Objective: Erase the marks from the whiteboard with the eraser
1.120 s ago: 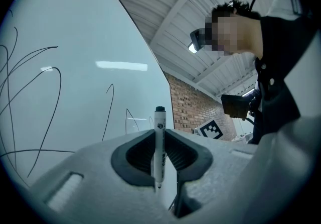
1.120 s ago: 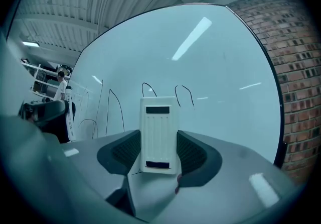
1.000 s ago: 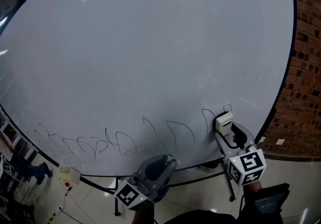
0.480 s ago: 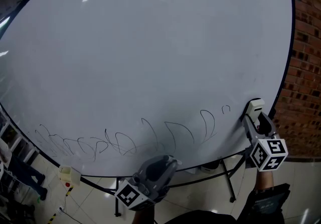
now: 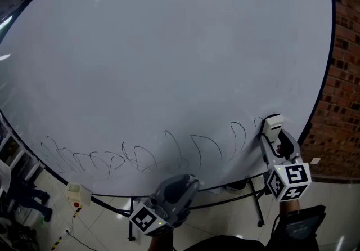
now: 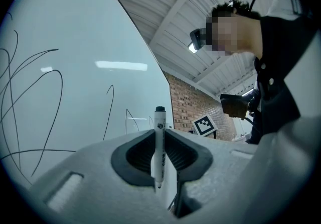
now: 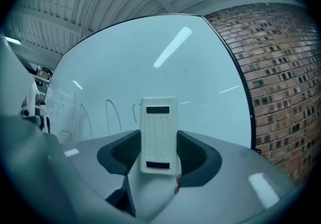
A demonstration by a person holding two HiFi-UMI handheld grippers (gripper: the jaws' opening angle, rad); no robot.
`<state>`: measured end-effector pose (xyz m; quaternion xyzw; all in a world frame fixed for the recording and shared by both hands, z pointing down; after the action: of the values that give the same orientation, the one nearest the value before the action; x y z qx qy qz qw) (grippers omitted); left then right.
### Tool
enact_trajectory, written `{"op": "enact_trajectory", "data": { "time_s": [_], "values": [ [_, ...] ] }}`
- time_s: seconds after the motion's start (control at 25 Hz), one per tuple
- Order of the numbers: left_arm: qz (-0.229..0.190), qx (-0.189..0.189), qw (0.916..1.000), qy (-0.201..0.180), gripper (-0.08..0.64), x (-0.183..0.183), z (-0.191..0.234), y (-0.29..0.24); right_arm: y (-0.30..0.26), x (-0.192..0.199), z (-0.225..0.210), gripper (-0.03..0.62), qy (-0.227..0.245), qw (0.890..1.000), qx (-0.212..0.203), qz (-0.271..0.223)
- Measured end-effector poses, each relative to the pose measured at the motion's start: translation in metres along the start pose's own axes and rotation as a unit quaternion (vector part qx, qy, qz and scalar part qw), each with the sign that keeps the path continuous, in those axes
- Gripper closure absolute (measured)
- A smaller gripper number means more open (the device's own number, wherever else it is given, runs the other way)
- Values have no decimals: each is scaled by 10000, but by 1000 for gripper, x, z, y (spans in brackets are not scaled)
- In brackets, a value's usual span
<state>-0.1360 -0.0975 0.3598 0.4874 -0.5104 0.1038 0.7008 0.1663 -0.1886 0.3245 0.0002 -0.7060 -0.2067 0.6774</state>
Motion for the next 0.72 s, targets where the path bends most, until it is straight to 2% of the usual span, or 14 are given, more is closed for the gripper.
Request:
{"op": "enact_trajectory", "data": {
  "time_s": [0.28, 0.48, 0.56, 0.72],
  "values": [
    [-58, -96, 9999, -18, 498, -4, 5, 5, -7, 2, 50, 364, 99, 9971, -759, 59],
    [-41, -73, 10000, -23, 499, -4, 3, 2, -7, 1, 40, 362, -156, 9945, -1020, 170],
    [-47, -51, 10000, -23, 498, -4, 2, 0, -7, -1, 28, 362, -287, 9945, -989, 168],
    [-36, 4, 10000, -6, 499, -3, -1, -2, -5, -6, -2, 362, -489, 9964, -678, 107]
  ]
}}
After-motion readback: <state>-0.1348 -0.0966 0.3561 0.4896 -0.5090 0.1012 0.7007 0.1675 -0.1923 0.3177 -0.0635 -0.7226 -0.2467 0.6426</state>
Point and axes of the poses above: the fingertips, and each gripper's own axes: y backward along the fingers, z to its left, x out of its underside, the point moved 9 cm from there along y, backward along the fingers, and after that the axes turned 14 degrees about -z, right-handed, at the moved point
